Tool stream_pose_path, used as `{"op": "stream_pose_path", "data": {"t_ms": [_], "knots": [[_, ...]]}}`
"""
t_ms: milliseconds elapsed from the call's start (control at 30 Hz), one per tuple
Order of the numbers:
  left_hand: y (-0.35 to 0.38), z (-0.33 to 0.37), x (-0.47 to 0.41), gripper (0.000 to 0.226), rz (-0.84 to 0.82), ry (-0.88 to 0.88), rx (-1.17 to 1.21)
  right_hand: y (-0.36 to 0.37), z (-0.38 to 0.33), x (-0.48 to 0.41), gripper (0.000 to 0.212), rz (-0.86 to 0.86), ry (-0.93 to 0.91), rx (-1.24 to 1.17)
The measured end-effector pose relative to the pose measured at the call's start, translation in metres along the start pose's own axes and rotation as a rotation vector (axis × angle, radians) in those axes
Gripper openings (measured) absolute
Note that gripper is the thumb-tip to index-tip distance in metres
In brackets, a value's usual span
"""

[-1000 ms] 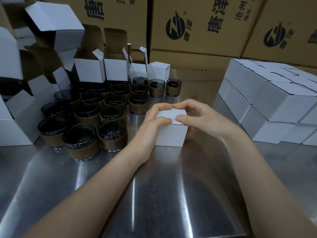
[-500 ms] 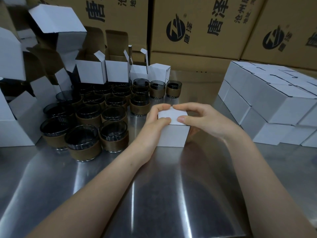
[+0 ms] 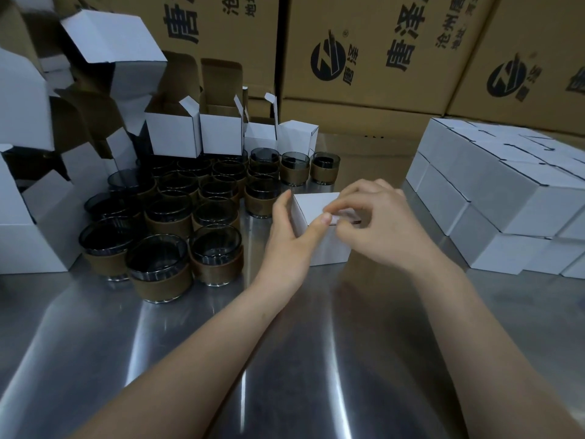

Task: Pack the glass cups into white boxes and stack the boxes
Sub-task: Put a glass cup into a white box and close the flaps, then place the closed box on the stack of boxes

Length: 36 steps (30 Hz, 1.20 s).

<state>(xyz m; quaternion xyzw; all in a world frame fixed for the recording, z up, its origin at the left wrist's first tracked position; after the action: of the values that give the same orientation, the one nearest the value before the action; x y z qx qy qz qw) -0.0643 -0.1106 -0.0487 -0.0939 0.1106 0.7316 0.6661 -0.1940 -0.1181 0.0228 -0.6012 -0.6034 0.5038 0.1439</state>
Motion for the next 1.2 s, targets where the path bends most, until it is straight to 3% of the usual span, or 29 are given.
{"op": "stream_pose_path", "data": {"t_ms": [133, 267, 433, 767, 1000, 1200], "knots": [[-0.001, 0.0, 0.0, 0.081, 0.034, 0.001, -0.046, 0.006, 0.0, 0.002, 0.033, -0.08, 0.004, 0.1], [-0.004, 0.004, 0.001, 0.031, 0.061, 0.039, -0.233, 0.008, 0.009, -0.005, 0.049, -0.017, 0.051, 0.189], [0.003, 0.017, 0.009, 0.014, -0.076, 0.156, -0.427, 0.01, 0.034, -0.023, 0.038, 0.115, 0.179, 0.344], [0.033, 0.036, 0.04, 0.015, -0.54, 0.363, -0.67, 0.003, 0.094, -0.078, 0.038, 0.194, 0.343, 0.458], [0.04, 0.037, 0.048, 0.014, -0.642, 0.427, -0.669, 0.002, 0.132, -0.114, 0.032, 0.206, 0.446, 0.687], [0.039, 0.034, 0.047, 0.015, -0.685, 0.413, -0.678, 0.009, 0.155, -0.136, 0.049, 0.082, 0.575, 0.779]]}}
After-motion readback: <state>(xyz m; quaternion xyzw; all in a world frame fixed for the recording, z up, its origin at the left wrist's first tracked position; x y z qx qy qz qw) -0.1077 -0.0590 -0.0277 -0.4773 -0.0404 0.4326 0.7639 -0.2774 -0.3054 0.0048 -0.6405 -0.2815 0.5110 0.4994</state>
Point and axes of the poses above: each hand's wrist, its own x-axis away from the middle knuckle, its own y-axis out of the palm, z = x × y, the point moved 5 cm from there along -x, towards the middle knuckle, and after that the axes turned 7 degrees about y, right-handed, at the moved point
